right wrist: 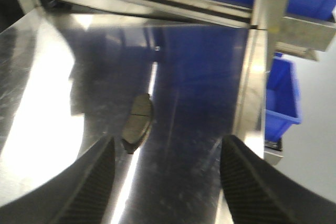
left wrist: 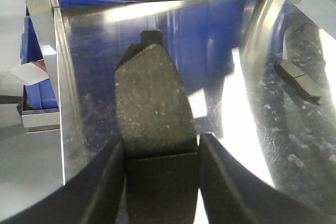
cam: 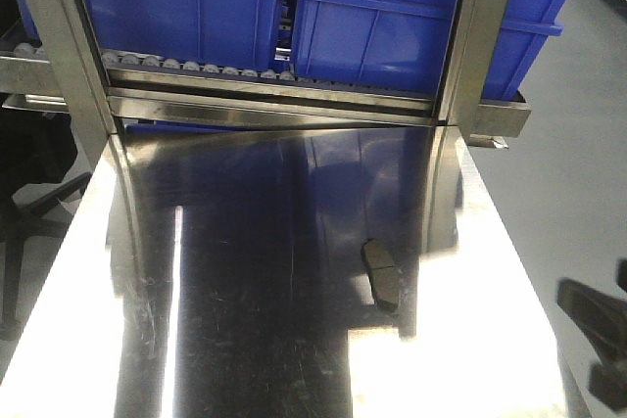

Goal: Move and align brake pads A on conveyor
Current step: 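Lower the right gripper onto the other brake pad and close it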

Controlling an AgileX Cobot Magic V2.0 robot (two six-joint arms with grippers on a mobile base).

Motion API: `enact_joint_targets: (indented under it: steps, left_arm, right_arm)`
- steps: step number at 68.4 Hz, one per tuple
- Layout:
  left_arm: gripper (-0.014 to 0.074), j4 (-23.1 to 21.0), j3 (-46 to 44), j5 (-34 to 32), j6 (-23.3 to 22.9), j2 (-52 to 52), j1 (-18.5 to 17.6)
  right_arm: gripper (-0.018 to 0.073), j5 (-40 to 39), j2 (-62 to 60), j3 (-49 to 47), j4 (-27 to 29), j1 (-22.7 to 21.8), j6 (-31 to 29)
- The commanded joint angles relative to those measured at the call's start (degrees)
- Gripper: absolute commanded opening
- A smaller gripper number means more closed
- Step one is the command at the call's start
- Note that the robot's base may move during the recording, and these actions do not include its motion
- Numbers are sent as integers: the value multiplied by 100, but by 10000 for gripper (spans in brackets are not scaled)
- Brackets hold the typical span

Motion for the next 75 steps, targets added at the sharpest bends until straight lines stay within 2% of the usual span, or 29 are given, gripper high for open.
enact_joint_targets:
  steps: [1,6,13,21,30,37,46,51,56,63,68,75]
  left_arm:
    - [-7,39,-162,-510,-35,46,-19]
    - [-7,39,-162,-510,-35,46,-19]
    - [-7,39,-162,-510,-35,46,-19]
    - [-7,39,-162,-510,-35,46,-19]
    - [-7,39,-162,-510,-35,46,-19]
    - [-7,39,-162,-510,-35,46,-19]
    - [-7,39,-162,-510,-35,46,-19]
    - [-7,39,-162,-510,-35,46,-19]
    - [-7,39,-162,-510,-35,46,-19]
    - [-7,39,-162,-510,-35,46,-19]
    - [-7,39,-162,-510,-35,46,-19]
    - [-7,39,-162,-510,-35,46,-19]
  right_arm:
    - [423,-123,749,-571,898,-28,-899]
    - [423,61,1345,-934,1533,-28,-1414]
    - [423,235,2124,-1430,1996,-23,-1779]
    - [423,370,2856,-1987,1969,9,-1719]
    - [423,243,3530,-2528,1553,573,-1632]
    - [423,-12,4007,-2861,716,1176,-844]
    - [423,-53,4603,-3247,-835,1701,1059]
    - [423,197,4984,-3548,-1788,1878,2354]
    - [423,613,5342,-3878,-2635,2040,3254]
    - [423,1222,5871,-4334,-3557,2255,3904]
    - [423,1524,6189,-4580,-3674,2356,4036]
    - [424,1686,6541,-4822,-3495,2378,4049]
